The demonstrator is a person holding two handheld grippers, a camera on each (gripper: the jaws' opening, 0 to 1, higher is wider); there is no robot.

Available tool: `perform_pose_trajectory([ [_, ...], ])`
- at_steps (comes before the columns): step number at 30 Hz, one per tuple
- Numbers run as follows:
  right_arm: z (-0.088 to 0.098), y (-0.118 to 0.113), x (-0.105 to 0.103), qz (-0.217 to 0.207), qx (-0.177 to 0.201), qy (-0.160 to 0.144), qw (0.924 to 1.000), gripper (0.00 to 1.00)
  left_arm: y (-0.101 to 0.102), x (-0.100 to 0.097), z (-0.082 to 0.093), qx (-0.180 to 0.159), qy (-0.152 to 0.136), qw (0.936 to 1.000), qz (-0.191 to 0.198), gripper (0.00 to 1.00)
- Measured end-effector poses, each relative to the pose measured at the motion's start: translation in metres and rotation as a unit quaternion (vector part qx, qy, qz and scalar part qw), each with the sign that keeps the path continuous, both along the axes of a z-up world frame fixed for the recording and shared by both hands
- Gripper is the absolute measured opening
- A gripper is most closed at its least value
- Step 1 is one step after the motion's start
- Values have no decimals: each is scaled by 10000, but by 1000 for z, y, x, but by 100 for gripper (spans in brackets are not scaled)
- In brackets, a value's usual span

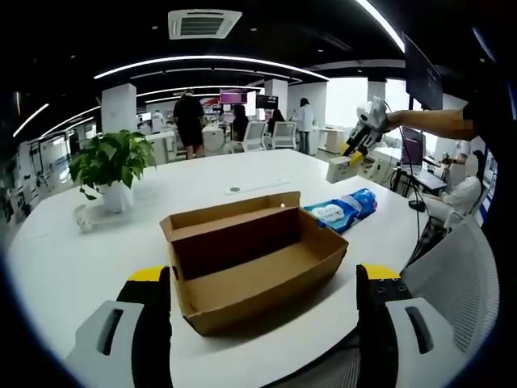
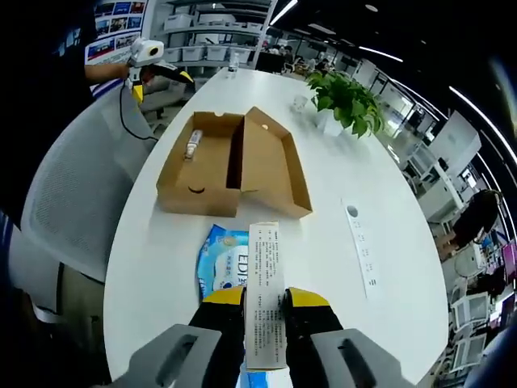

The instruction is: Operate the shoe box by opening the lid, removing the specified soft item, and placing it in the target area until the item is outside and the box remains undamaged.

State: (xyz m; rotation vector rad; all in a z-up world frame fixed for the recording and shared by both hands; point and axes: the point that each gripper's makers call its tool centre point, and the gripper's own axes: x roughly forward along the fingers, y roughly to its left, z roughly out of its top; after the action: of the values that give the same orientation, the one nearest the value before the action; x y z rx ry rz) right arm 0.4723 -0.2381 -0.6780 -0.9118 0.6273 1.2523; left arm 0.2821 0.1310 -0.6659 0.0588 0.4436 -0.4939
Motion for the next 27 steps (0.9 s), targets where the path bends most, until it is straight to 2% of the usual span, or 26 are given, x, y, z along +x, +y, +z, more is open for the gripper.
perform_pose_trajectory([
  [14, -17, -25, 16, -16, -372, -63, 9993, 14, 0, -2, -5, 47, 93, 9999, -35, 99],
  [27, -44, -48, 31, -20, -764, -89, 9970, 14, -8, -7, -6, 16, 141, 9998, -124, 100],
])
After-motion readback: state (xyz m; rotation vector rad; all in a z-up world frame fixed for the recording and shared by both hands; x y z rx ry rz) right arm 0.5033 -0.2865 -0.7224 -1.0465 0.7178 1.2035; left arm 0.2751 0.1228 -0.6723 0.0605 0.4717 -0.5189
